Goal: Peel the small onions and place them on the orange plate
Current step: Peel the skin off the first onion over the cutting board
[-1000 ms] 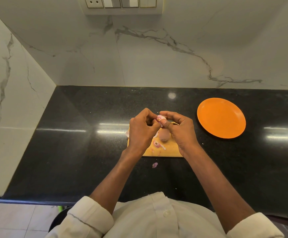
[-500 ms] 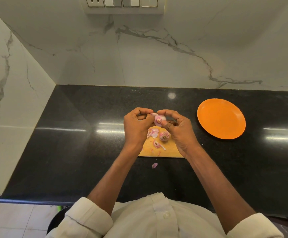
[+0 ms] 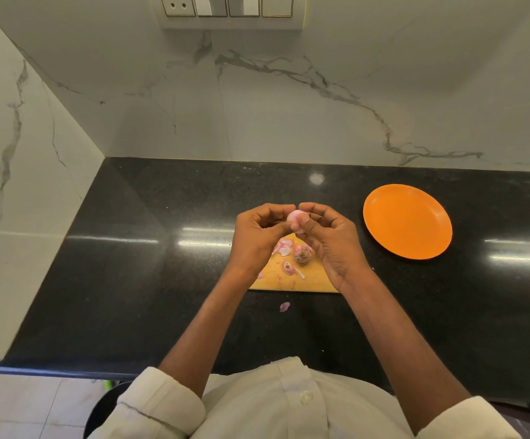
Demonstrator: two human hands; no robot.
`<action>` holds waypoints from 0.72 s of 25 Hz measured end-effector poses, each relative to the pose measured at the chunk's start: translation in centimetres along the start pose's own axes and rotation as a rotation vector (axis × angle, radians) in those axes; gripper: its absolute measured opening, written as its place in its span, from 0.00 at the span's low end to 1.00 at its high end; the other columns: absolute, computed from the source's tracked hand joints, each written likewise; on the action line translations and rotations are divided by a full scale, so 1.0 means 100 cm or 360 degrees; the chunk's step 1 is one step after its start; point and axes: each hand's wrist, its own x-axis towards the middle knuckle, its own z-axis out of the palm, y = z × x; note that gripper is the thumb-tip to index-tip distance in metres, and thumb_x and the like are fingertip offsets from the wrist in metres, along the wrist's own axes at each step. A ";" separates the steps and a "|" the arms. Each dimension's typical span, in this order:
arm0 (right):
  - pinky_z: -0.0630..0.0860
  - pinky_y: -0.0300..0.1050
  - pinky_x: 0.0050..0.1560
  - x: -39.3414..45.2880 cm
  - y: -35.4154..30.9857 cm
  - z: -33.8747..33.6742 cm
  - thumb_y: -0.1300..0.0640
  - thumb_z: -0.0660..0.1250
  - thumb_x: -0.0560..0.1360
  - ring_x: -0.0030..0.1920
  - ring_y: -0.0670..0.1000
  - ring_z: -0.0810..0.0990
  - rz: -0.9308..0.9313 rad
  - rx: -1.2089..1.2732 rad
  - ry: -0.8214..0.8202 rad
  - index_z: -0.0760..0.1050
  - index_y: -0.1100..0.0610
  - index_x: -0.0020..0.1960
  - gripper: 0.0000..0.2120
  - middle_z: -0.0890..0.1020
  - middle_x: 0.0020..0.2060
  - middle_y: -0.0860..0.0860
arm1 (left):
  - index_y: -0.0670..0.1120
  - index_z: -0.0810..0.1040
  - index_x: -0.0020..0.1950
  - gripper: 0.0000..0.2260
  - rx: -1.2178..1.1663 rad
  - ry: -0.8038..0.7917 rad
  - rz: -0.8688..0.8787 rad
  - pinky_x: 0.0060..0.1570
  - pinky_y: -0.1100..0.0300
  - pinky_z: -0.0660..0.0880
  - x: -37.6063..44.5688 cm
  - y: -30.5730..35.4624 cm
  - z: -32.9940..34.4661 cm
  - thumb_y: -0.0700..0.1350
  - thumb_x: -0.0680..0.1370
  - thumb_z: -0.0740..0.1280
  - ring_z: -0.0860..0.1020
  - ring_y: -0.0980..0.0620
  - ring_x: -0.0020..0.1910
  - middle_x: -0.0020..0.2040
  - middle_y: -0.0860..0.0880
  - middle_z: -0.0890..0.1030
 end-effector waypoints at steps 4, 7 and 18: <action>0.84 0.52 0.59 0.001 0.001 -0.004 0.66 0.70 0.80 0.60 0.54 0.86 0.0112 0.0046 -0.0016 0.83 0.58 0.62 0.12 0.88 0.56 0.52 | 0.40 0.86 0.59 0.08 -0.0111 0.0098 -0.0038 0.55 0.49 0.86 -0.004 -0.005 -0.004 0.39 0.80 0.75 0.88 0.44 0.53 0.52 0.43 0.89; 0.84 0.51 0.59 0.001 0.000 -0.003 0.67 0.66 0.82 0.62 0.54 0.86 0.0167 0.0171 -0.0075 0.83 0.58 0.62 0.12 0.87 0.58 0.52 | 0.40 0.85 0.61 0.08 -0.0209 0.0215 -0.0049 0.53 0.54 0.85 -0.006 -0.007 -0.004 0.39 0.82 0.72 0.88 0.44 0.52 0.54 0.43 0.88; 0.82 0.52 0.64 0.003 0.003 0.010 0.63 0.66 0.83 0.60 0.57 0.86 0.0368 0.0415 -0.0067 0.80 0.62 0.66 0.13 0.86 0.59 0.59 | 0.39 0.83 0.54 0.04 -0.0388 0.0370 -0.0168 0.49 0.53 0.85 -0.005 -0.018 -0.004 0.39 0.82 0.73 0.87 0.44 0.46 0.47 0.40 0.88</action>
